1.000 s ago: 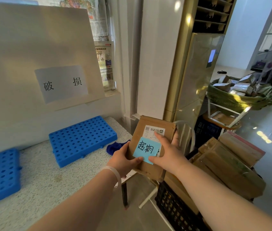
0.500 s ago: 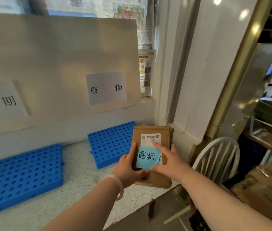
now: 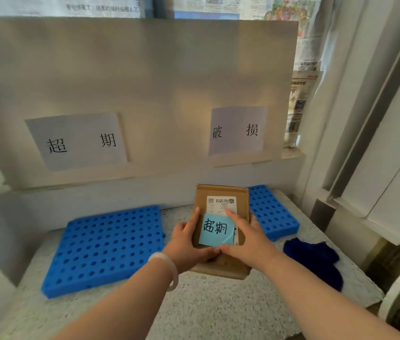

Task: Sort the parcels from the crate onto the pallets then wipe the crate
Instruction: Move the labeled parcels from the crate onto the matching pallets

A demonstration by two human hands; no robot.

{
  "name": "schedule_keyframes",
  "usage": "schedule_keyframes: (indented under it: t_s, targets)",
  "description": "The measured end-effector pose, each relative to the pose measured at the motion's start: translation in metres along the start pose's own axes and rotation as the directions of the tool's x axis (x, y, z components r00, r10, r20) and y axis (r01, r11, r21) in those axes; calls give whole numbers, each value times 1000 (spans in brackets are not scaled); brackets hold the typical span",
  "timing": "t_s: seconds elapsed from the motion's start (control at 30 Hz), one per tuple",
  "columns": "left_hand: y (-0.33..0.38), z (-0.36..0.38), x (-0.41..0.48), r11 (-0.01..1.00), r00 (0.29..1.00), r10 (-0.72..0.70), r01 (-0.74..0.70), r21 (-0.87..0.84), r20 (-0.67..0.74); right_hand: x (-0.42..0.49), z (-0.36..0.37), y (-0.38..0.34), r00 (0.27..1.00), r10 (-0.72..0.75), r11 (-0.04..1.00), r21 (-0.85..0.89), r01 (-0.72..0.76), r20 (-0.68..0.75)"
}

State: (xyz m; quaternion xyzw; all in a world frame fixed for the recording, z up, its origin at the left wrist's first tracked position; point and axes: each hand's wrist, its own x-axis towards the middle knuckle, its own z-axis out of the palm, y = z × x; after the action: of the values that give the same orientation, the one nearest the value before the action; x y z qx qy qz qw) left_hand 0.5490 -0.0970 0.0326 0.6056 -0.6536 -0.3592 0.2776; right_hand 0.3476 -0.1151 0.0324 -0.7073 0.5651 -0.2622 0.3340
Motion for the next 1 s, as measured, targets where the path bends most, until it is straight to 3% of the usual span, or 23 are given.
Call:
schedule_keyframes:
  t_s: [0.4,0.77,1.0]
  targets:
    - [-99,-92,-1,990,988,-144,144,-12,-52,85,102,-57,945,-82,991,-71,110,316]
    - [-170,-155,11,944,926,-329,318,-89,-185,174,185,-100,849,-198,977,25,213,490]
    - [-227,-188,2,913,896,-404,385,-133,-186,192,252,-124,811,-153,981,-12,193,565]
